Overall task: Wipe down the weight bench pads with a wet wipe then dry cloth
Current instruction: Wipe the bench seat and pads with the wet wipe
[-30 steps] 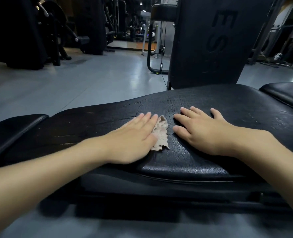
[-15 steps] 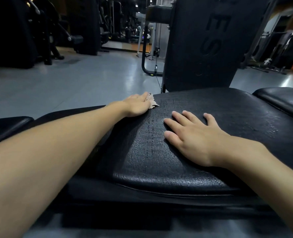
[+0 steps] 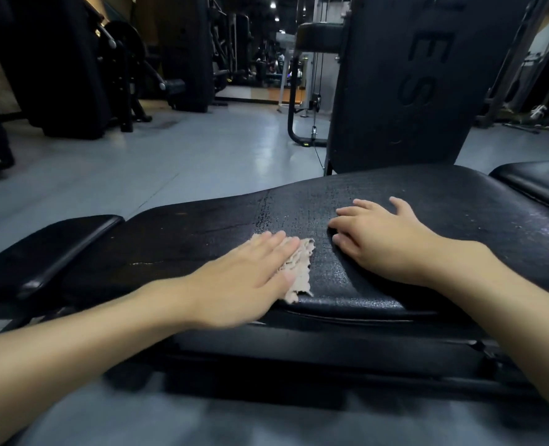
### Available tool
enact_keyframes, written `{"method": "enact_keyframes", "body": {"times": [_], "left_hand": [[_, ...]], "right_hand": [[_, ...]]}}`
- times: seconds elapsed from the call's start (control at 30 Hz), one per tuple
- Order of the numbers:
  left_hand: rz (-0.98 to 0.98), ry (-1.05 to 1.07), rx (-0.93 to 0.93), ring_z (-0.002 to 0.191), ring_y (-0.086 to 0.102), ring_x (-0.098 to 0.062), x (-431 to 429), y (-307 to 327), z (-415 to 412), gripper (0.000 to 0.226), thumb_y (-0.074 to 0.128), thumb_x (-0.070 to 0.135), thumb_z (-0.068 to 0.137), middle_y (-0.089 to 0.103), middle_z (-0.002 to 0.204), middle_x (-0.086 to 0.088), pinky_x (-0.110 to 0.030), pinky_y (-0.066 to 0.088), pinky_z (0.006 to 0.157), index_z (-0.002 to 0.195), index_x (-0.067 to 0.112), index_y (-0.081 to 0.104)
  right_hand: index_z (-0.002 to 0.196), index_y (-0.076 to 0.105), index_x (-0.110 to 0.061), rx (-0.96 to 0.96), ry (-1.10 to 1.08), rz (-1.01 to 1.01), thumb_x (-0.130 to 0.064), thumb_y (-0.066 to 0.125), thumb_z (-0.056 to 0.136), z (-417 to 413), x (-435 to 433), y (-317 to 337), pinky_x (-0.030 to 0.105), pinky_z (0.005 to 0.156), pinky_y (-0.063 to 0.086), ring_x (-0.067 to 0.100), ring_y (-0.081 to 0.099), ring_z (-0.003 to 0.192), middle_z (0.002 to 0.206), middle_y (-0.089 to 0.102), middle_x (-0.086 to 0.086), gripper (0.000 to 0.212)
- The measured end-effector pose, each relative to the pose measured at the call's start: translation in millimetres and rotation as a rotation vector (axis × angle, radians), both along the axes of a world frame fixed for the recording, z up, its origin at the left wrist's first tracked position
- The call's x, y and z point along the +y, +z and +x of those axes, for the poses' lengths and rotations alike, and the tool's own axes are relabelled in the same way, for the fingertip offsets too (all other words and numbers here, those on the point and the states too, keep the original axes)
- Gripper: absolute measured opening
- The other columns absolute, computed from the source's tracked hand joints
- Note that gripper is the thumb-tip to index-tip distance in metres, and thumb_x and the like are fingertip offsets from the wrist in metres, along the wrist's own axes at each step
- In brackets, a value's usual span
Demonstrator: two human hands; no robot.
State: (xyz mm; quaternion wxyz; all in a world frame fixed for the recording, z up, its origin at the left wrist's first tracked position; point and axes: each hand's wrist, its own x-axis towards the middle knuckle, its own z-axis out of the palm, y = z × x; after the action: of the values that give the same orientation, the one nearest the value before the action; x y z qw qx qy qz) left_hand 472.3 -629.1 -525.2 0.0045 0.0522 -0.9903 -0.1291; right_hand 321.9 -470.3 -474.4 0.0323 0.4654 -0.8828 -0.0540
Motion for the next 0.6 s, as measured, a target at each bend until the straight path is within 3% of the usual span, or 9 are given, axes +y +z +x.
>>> {"method": "enact_keyframes", "body": {"times": [0.07,0.13,0.23,0.33,0.4,0.5,0.6], "left_hand": [[-0.013,-0.023,0.016,0.143,-0.021,0.003,6,-2,21,0.058,0.019,0.045,0.103,-0.019,0.161,0.013,-0.011,-0.016,0.111,0.154,0.037,-0.007],[-0.011,-0.019,0.112,0.146,-0.016,0.001,11,-2,37,0.057,0.026,0.050,0.101,-0.023,0.160,0.015,-0.019,-0.004,0.117,0.151,0.050,-0.003],[-0.028,-0.008,0.230,0.149,-0.004,-0.005,15,-7,43,0.054,0.018,0.060,0.093,-0.003,0.162,0.012,-0.023,0.002,0.119,0.146,0.054,0.007],[-0.134,-0.014,0.167,0.147,-0.017,-0.004,14,-18,34,0.060,-0.002,0.059,0.093,-0.008,0.164,0.012,-0.026,-0.006,0.120,0.151,0.046,-0.008],[-0.118,-0.010,0.112,0.145,-0.023,-0.002,7,-17,26,0.061,-0.006,0.058,0.091,-0.016,0.162,0.014,-0.024,-0.011,0.119,0.150,0.046,-0.014],[-0.068,0.014,0.006,0.146,-0.022,-0.006,-8,-4,1,0.056,0.001,0.053,0.097,-0.017,0.162,0.009,-0.023,-0.014,0.117,0.150,0.045,-0.013],[0.016,0.079,-0.101,0.148,-0.019,-0.016,-35,1,-48,0.055,0.016,0.041,0.103,-0.017,0.163,0.002,-0.032,-0.012,0.120,0.151,0.043,-0.010]], "right_hand": [[0.138,0.049,-0.034,-0.033,0.033,-0.044,-0.041,0.032,0.103,7,-4,4,0.060,0.118,0.006,0.014,0.016,0.150,0.155,0.034,-0.012,0.039],[0.141,0.046,-0.034,-0.091,0.048,-0.101,-0.040,0.032,0.104,13,-8,6,0.059,0.118,0.006,0.012,0.017,0.149,0.155,0.034,-0.014,0.041],[0.144,0.043,-0.034,-0.113,0.054,-0.101,-0.041,0.030,0.104,17,-15,3,0.058,0.119,0.006,0.011,0.017,0.149,0.157,0.031,-0.013,0.042],[0.143,0.042,-0.031,-0.140,0.041,-0.031,-0.041,0.024,0.105,18,-20,-6,0.058,0.118,0.007,0.013,0.017,0.148,0.155,0.031,-0.009,0.043],[0.145,0.038,-0.031,-0.135,0.033,0.000,-0.041,0.020,0.106,18,-22,-9,0.059,0.118,0.005,0.014,0.013,0.149,0.155,0.029,-0.008,0.044],[0.149,0.031,-0.030,-0.138,0.031,0.039,-0.041,0.016,0.106,15,-24,-9,0.059,0.119,0.003,0.014,0.005,0.151,0.161,0.019,-0.008,0.047],[0.154,0.020,-0.028,-0.122,0.019,0.063,-0.044,0.014,0.105,13,-26,-12,0.058,0.119,0.000,0.013,0.000,0.152,0.164,0.007,-0.011,0.052]]}}
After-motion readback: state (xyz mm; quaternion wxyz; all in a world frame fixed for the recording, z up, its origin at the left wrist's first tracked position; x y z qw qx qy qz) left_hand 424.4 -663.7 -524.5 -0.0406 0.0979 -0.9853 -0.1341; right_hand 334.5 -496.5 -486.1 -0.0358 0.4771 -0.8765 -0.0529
